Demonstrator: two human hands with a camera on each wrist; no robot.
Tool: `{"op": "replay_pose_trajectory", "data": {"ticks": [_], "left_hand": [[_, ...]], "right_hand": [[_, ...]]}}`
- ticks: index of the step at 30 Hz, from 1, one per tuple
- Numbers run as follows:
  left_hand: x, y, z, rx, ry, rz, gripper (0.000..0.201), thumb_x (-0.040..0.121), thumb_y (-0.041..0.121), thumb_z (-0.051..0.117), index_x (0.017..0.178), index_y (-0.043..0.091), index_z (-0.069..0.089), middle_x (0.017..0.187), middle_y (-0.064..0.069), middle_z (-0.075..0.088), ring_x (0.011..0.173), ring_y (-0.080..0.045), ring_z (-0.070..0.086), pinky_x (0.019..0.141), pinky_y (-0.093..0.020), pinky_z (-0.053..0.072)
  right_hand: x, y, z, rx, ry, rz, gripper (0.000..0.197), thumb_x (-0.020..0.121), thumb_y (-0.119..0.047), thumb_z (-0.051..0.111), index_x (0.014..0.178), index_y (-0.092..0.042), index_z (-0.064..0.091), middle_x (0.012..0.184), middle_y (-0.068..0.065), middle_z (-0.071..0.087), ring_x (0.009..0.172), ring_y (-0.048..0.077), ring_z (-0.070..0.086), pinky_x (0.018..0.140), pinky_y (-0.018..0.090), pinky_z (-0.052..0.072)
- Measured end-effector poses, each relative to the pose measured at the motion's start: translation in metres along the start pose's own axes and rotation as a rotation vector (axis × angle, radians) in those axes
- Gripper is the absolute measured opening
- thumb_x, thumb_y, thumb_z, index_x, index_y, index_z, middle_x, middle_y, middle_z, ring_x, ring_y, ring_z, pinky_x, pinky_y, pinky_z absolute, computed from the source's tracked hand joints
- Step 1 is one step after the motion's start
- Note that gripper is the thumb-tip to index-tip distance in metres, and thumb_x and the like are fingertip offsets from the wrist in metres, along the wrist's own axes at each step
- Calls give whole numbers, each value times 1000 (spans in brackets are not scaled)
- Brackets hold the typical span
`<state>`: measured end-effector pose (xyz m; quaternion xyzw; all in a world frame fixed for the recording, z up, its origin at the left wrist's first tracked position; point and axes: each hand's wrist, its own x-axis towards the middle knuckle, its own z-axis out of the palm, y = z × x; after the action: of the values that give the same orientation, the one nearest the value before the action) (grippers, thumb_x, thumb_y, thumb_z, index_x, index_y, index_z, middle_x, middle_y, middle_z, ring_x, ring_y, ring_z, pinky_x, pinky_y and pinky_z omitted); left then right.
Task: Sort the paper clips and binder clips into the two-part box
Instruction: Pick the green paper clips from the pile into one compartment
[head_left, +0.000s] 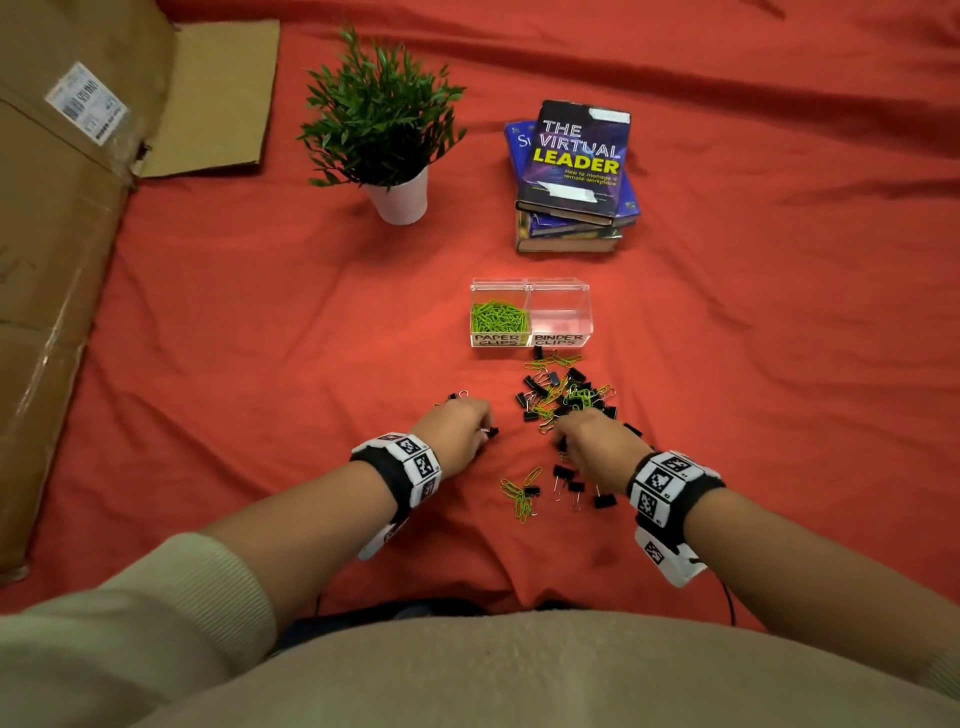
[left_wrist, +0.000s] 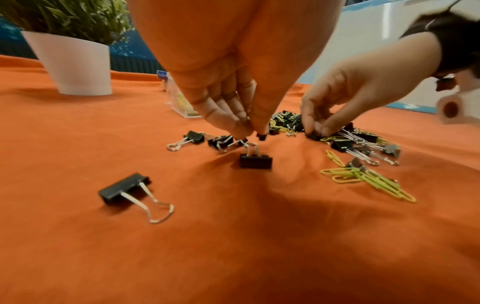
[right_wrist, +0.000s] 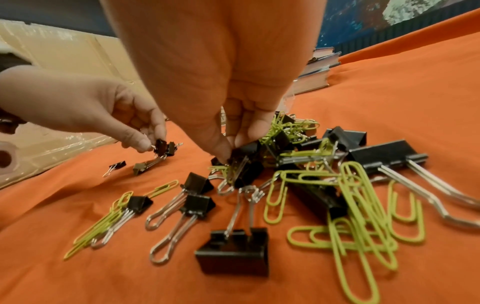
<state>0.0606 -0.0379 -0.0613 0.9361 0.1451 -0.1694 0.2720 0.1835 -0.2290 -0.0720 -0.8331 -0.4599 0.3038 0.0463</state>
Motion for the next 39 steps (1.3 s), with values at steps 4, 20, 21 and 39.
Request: {"op": "replay_pose_trajectory", "data": {"ticks": [4,20,21,39], "left_hand": [[-9,5,6,230,143,103,27,81,26,61,105,13,57,109,-8,52,105,-28,48,92,-41,43],[-25,38,42,218,-146,56,38,89,25,59,117,3,48,122,-14,48,119,-31,46,98,-42,43],[-25,37,42,208,-153,55,36,89,23,60,116,2,48,121,-15,49,117,-31,48,97,-42,44],[-13,12,18,-328,-34,-129,24,86,-2,53,105,8,63,99,-8,65,92,-22,60,82,-26,46]], "right_hand": [[-8,3,-8,30,96,-59,23,85,-4,46,96,-12,64,99,4,59,101,20,48,84,34,46],[-6,-9,6,-336,21,-78,19,84,-14,58,99,-3,62,101,11,62,100,28,52,88,35,45],[-5,-8,6,-350,32,-74,21,87,-15,53,103,-2,61,105,12,60,103,28,51,92,35,42],[4,-16,-16,856,-121,301,34,93,-2,33,82,-13,63,67,7,59,61,23,57,56,27,47]]}}
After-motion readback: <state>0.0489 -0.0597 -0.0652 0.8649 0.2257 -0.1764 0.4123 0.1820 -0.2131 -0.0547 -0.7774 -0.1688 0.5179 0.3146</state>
